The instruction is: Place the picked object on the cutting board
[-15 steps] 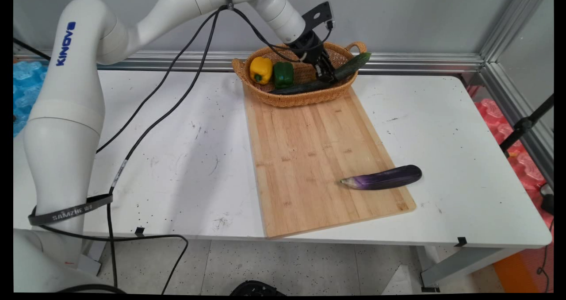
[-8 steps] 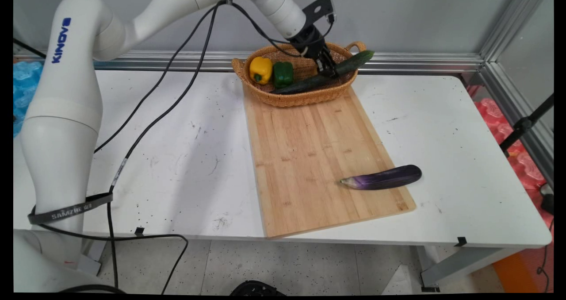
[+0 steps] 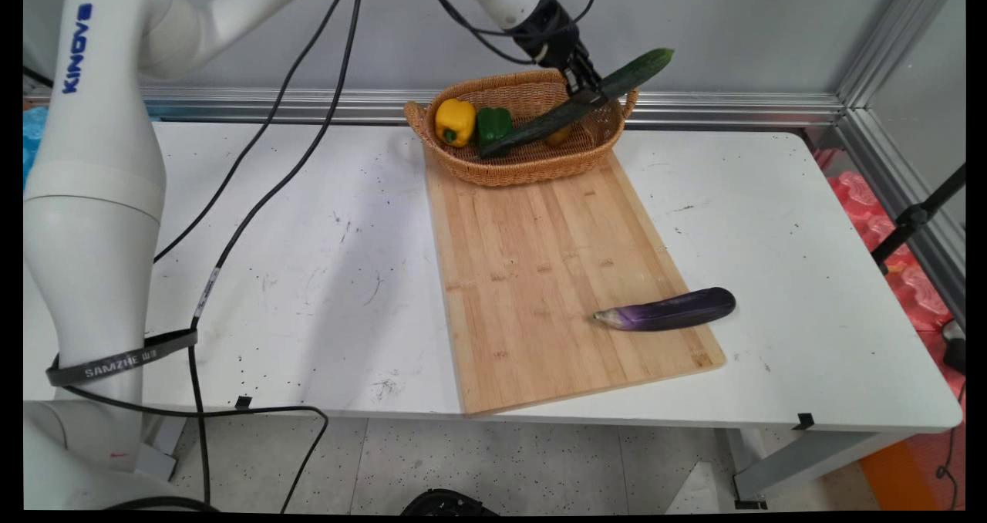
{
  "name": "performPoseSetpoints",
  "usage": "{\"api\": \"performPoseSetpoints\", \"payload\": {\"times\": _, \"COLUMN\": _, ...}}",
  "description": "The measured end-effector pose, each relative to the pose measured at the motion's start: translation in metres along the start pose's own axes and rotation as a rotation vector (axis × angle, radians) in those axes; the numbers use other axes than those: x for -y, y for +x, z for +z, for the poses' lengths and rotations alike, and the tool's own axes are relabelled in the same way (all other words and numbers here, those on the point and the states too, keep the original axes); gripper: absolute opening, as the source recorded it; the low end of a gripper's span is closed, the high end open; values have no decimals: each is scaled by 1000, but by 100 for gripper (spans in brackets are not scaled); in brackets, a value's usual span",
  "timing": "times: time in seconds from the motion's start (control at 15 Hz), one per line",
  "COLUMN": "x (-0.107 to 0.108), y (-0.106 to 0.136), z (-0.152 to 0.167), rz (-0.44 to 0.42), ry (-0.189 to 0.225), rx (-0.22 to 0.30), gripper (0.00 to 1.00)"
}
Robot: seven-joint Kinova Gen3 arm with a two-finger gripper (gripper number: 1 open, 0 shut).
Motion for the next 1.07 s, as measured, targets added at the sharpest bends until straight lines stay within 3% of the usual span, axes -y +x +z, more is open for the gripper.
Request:
{"api": "performPoseSetpoints", "payload": {"times": 0.53, "x": -19, "y": 56, "z": -31, "rz": -4, "ry": 8, "rx": -33, "gripper": 0}}
{"api": "performPoseSetpoints", "payload": {"times": 0.8, "x": -44, "y": 91, "z": -42, "rz": -6, "ry": -16, "rx": -27, "gripper": 0}}
{"api": "performPoseSetpoints", "payload": {"times": 1.07, "x": -71, "y": 105, "z": -48, "rz": -63, "ry": -47, "rx": -7, "gripper": 0}}
